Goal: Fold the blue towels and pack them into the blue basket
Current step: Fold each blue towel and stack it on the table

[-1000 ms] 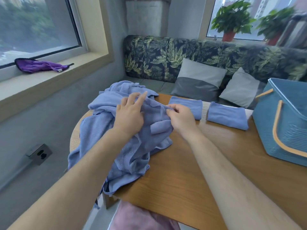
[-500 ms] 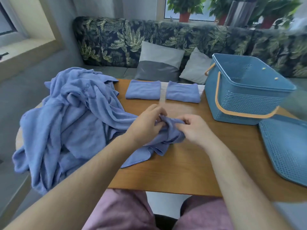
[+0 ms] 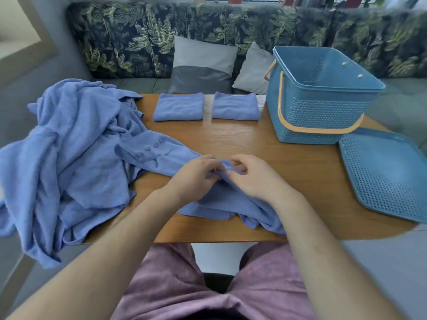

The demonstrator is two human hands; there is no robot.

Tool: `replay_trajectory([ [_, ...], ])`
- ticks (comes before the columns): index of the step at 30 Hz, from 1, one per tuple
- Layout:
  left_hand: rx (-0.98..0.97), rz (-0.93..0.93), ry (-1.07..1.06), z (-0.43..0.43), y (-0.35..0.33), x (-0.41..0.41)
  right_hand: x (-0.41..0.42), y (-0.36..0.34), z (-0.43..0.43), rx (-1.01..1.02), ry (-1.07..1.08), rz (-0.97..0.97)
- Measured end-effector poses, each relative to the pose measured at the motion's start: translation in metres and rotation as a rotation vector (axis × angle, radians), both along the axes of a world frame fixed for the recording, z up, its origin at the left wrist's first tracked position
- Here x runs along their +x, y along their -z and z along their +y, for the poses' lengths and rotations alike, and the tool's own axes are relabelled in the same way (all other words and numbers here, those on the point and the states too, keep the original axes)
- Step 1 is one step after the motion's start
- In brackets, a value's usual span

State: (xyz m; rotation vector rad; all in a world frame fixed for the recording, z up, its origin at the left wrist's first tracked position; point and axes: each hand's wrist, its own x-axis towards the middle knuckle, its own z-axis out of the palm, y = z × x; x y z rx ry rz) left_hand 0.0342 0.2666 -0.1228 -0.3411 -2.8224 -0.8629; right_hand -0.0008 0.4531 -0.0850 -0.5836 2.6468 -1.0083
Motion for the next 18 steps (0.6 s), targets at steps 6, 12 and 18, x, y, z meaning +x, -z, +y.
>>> replay_trajectory([
  [6,-0.219,0.036,-0.270,-0.033,0.013,0.021,-0.012,0.024,-0.010,0.091,0.054,0.005],
  [12,-0.121,0.099,-0.394,-0.028,0.008,0.020,-0.016,0.017,-0.006,-0.128,0.239,0.027],
  [18,0.115,-0.112,-0.294,0.006,-0.003,0.005,-0.022,0.012,-0.001,-0.648,0.444,-0.313],
])
